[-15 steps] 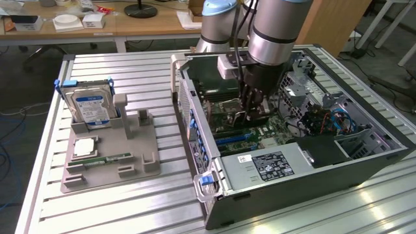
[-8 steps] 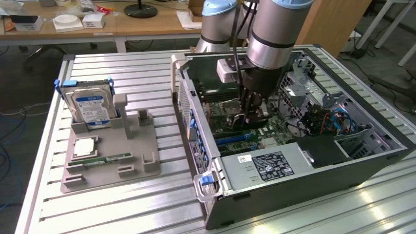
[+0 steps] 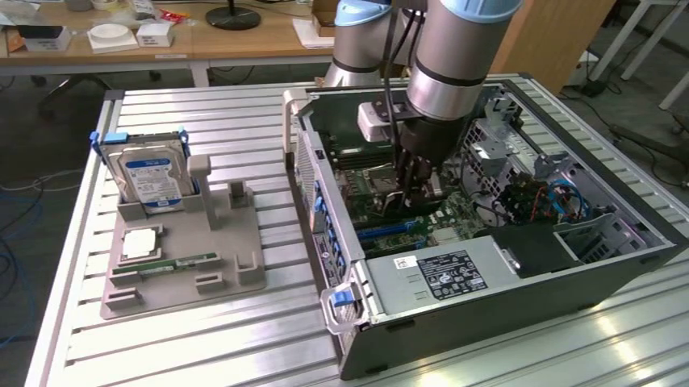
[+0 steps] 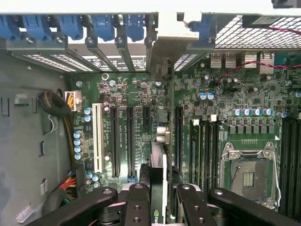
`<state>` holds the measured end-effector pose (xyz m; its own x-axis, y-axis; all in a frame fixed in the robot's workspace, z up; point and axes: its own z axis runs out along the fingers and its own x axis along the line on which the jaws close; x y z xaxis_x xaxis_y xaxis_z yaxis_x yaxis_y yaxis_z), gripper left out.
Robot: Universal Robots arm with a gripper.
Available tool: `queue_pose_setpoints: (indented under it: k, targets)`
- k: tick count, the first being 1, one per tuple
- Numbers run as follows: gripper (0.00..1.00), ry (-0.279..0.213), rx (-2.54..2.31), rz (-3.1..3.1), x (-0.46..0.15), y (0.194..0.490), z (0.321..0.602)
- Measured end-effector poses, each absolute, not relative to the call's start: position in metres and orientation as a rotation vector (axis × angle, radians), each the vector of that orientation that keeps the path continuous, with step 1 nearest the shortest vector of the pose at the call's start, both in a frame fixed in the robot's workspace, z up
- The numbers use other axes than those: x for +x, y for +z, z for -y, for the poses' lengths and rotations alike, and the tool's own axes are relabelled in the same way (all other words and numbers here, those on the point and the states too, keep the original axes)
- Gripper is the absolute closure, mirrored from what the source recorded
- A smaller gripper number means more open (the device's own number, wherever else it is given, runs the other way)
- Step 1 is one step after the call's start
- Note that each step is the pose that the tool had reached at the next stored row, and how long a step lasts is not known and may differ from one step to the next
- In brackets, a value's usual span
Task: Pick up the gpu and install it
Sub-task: 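Insert the gpu into the slot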
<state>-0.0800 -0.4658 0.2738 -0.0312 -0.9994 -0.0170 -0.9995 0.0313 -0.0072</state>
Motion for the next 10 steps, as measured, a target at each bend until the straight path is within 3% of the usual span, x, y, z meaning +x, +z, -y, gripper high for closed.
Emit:
queue_pose_setpoints:
  k: [10]
  targets:
    - [0.74,0.011,-2.174,-2.244,-0.0814,0.2720,0.4657]
